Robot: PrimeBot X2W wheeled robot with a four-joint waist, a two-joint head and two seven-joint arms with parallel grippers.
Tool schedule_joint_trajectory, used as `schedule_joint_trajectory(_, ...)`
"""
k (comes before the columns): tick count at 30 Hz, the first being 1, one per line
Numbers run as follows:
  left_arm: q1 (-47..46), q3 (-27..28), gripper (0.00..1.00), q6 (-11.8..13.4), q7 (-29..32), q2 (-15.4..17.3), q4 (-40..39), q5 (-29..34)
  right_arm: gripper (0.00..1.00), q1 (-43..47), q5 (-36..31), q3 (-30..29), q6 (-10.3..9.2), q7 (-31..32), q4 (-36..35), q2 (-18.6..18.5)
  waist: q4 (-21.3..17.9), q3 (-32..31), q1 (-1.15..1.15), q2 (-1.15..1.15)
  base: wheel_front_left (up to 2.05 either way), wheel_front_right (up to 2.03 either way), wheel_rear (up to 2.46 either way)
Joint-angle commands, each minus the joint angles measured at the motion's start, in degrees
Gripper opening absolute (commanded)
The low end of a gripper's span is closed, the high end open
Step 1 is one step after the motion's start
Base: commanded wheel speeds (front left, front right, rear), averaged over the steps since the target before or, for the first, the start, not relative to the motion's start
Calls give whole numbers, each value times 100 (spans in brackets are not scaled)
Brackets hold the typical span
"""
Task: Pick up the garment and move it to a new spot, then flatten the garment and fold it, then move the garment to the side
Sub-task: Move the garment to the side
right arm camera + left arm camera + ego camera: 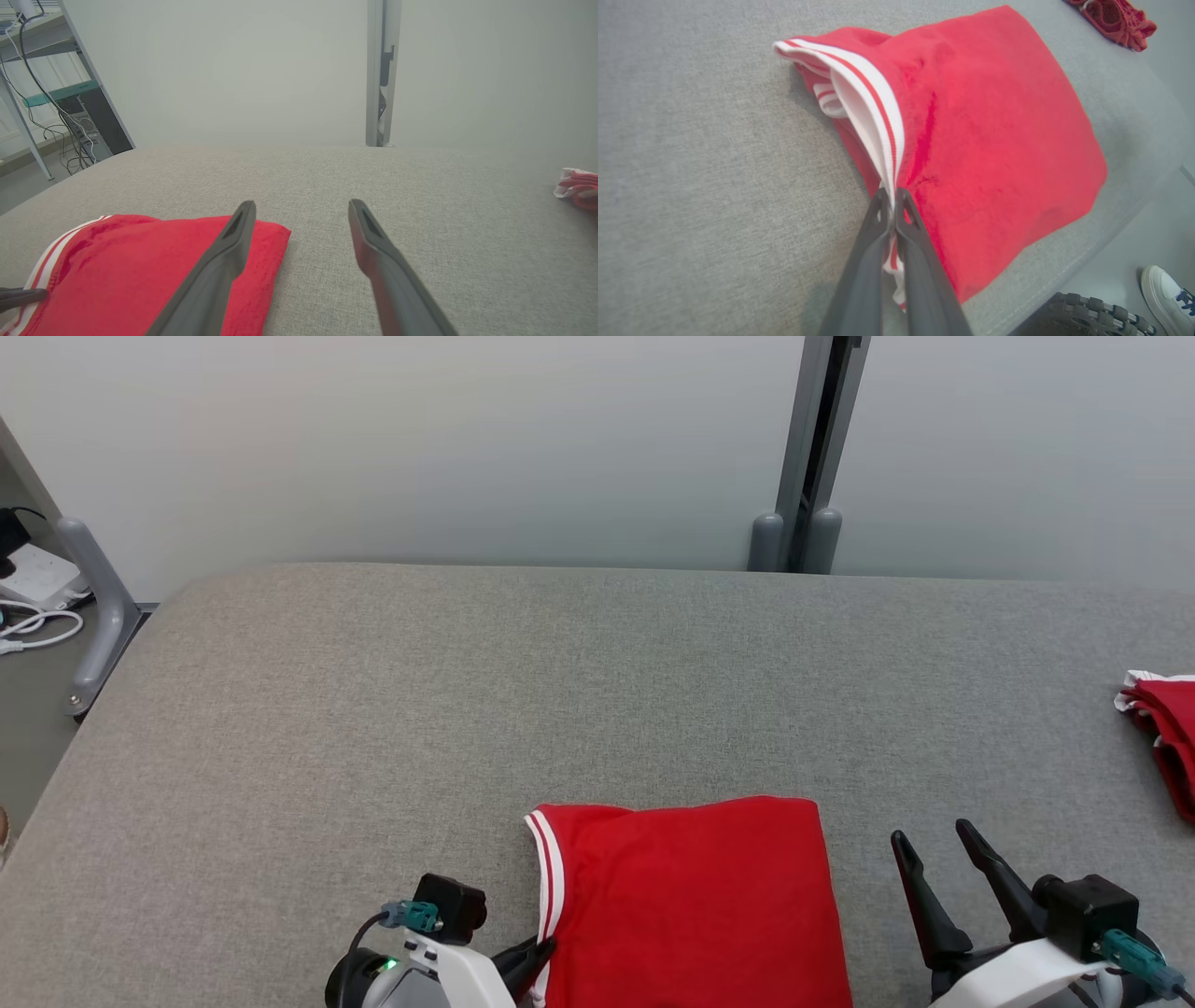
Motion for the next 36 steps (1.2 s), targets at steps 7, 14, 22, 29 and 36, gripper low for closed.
schedule_joint_trajectory(7, -90, 8, 100, 102, 9, 11, -4, -44, 100, -103, -2, 20, 0, -25, 98, -25, -19, 46, 0, 0, 0, 0, 0)
schedule_joint_trajectory(14, -128, 494, 100, 543, -797, 106, -120, -106, 100, -119, -42, -182, 0, -25, -108, -19, -19, 27, 0, 0, 0, 0, 0)
schedule_joint_trajectory(22, -112, 1573, 100, 1221, -1539, 316, -879, 763, 100, -82, -225, -542, 0, -25, -660, 0, 65, -29, 0, 0, 0, 0, 0)
schedule_joint_trajectory(29, 1149, 3351, 100, 1326, -1537, -207, -2371, 2363, 100, 18, -431, -863, 0, -25, -1101, 83, 124, -44, 0, 0, 0, 0, 0)
schedule_joint_trajectory(36, 1815, 4305, 100, 805, -1537, -725, -2698, 3172, 100, 60, -584, -951, 0, -25, -1188, 135, 153, -39, 0, 0, 0, 0, 0)
